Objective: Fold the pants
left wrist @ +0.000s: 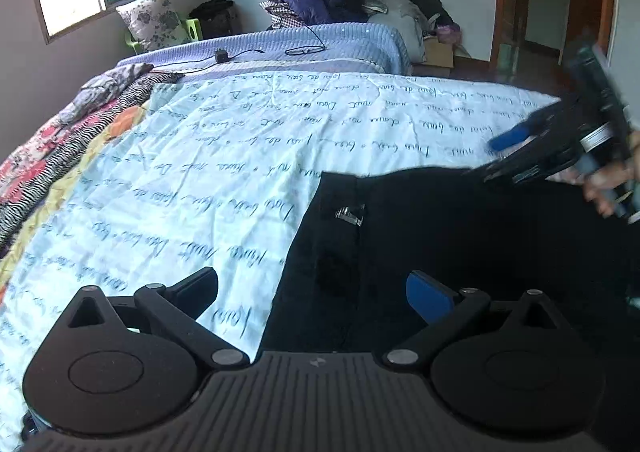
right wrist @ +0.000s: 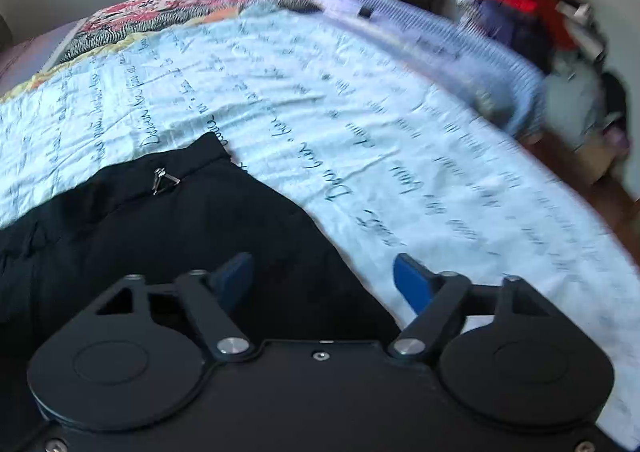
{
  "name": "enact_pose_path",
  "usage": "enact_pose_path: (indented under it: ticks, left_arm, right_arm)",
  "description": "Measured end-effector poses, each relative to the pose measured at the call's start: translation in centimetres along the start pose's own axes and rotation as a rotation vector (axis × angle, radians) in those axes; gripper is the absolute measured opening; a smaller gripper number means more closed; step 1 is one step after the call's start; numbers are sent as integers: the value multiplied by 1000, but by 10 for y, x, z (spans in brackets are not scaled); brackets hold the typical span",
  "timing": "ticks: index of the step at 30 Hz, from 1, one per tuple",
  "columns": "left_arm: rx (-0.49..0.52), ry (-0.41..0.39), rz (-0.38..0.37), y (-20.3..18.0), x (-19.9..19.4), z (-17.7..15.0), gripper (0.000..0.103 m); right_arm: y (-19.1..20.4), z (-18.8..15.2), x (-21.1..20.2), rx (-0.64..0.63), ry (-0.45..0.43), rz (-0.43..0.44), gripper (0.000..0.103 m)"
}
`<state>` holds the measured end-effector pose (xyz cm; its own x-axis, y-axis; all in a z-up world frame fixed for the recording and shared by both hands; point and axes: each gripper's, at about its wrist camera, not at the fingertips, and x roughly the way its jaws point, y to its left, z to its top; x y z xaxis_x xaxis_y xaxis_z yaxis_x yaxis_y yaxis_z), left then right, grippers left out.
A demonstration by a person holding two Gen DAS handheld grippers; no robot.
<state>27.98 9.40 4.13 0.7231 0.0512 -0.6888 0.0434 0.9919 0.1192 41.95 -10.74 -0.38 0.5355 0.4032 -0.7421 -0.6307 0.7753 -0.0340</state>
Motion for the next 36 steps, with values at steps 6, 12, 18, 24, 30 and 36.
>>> enact_pose_path:
  ticks: [6, 12, 18, 24, 30, 36]
  left_arm:
    - [-111, 12, -11, -3, 38, 28, 102]
    - [-269, 128, -147, -4, 88, 55, 99]
    - [-433, 174, -255, -4, 119, 76, 100]
    - [-619, 362, -385, 1, 159, 68, 57]
    - [-646, 300, -327, 7, 131, 50, 18]
    - [-515, 121, -238, 0, 71, 41, 10]
  right_arm:
    - [3, 3, 45, -24, 88, 79, 59]
    - [31, -11, 2, -129, -33, 13, 10]
    - [103, -41, -45, -421, -156, -156, 10]
    - [142, -59, -59, -600, -226, -270, 9]
    - [135, -66, -63, -612, -202, -307, 33]
    - [78, -88, -90, -503, -101, -313, 61]
